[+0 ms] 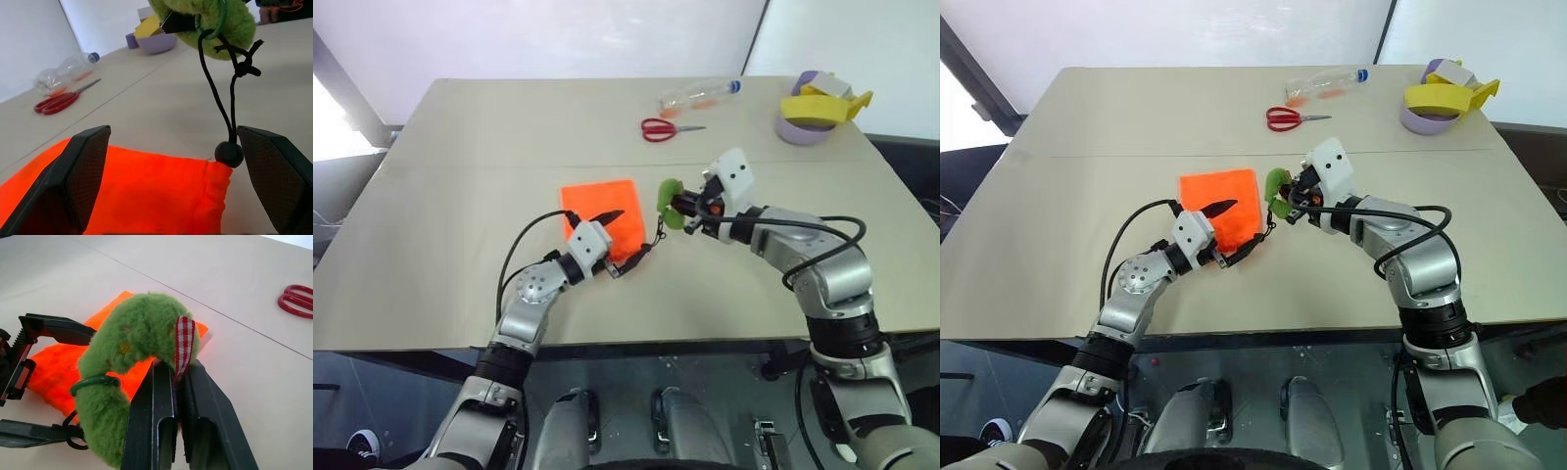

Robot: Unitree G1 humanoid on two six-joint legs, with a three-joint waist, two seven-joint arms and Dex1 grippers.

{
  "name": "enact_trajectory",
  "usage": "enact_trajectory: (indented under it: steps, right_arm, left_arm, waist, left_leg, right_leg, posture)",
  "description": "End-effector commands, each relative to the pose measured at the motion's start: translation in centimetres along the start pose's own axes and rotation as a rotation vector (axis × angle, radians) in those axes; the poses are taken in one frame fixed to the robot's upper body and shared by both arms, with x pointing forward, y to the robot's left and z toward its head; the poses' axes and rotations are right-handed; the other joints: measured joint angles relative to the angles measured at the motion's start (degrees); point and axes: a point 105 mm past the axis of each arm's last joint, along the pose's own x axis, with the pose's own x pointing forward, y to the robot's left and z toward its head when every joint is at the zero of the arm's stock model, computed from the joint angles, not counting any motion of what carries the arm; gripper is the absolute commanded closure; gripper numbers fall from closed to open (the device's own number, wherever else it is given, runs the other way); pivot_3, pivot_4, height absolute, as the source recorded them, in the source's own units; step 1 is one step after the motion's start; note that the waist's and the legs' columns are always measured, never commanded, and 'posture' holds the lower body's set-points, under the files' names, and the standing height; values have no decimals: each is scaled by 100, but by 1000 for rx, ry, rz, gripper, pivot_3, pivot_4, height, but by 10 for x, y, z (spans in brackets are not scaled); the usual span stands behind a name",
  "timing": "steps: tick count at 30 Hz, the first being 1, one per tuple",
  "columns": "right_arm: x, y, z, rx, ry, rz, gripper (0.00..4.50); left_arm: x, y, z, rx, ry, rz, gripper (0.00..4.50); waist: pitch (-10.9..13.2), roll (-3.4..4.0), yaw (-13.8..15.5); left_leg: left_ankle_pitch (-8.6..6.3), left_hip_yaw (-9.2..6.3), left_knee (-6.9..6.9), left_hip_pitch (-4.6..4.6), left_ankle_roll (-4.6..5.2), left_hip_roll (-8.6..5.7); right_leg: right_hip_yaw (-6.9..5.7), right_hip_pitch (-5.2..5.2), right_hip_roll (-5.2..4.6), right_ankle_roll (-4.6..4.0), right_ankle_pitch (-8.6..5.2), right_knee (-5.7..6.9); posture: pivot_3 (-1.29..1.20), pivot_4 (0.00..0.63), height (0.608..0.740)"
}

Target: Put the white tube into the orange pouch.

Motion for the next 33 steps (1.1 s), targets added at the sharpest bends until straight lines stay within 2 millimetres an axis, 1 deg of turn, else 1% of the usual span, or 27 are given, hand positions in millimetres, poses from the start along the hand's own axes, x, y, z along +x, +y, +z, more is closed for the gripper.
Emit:
enact_trajectory:
  steps: [1, 5, 7, 10, 14, 22, 27, 30, 33]
  right_arm:
    - [-7, -1, 25, -55, -72, -5, 4500]
    - [-7, -1, 28, -61, -76, -5, 4500]
    - [-7, -2, 28, -62, -77, -7, 4500]
    - [-7, -5, 30, -36, -84, -21, 4500]
    - [-4, -9, 38, 21, -117, -41, 4500]
    - [2, -13, 47, 62, -117, -68, 4500]
    - [5, -12, 48, 55, -111, -67, 4500]
    - [7, -13, 48, 48, -109, -70, 4500]
    - [9, -14, 49, 46, -108, -71, 4500]
  left_arm:
    - [5, 4, 20, 49, -59, 8, 65]
    - [3, -10, 22, 112, -48, -53, 65]
    - [1, -11, 21, 203, -19, -56, 65]
    - [3, -9, 21, 288, 10, 5, 65]
    - [8, -18, 28, 370, 1, 58, 65]
    - [12, -23, 23, 315, 20, 81, 65]
    - [8, -10, 23, 347, 41, 169, 65]
    - [8, -11, 21, 329, 52, 173, 65]
    - [6, -10, 13, 326, 105, 184, 65]
  waist:
    - [0, 0, 5]
    - [0, 0, 3]
    - [0, 0, 1]
    - [0, 0, -1]
    - [0, 0, 0]
    - [0, 0, -3]
    - [0, 0, -5]
    - [0, 0, -4]
    - [0, 0, -6]
  left_leg:
    - [0, 0, 1, -1, 0, 0]
    - [0, -1, 2, -1, 0, 0]
    - [0, -1, 2, 0, 0, 0]
    - [0, -2, 2, 1, 0, 1]
    - [-1, -1, 2, 0, 0, 1]
    - [-1, -3, 0, 0, -1, 2]
    - [-1, -3, -4, 0, -1, 2]
    - [-1, -2, -8, 0, -1, 2]
    - [-1, -2, -11, 0, -1, 2]
  right_leg:
    - [0, 0, 0, 0, 0, 0]
    - [1, 1, -1, -2, -1, 0]
    - [2, 1, -1, -2, -1, 0]
    - [8, 1, -2, -6, -2, 0]
    - [10, 1, -5, -6, -2, 0]
    - [12, 0, -10, -24, -11, 0]
    - [12, -1, -11, -24, -10, -1]
    - [12, -2, -11, -24, -10, -3]
    - [12, -2, -12, -24, -10, -6]
  posture:
    - [0, 150, 740]
    - [0, 150, 740]
    - [0, 150, 740]
    - [0, 150, 740]
    - [0, 150, 740]
    - [0, 150, 740]
    - [0, 150, 740]
    - [0, 150, 740]
    - [0, 150, 740]
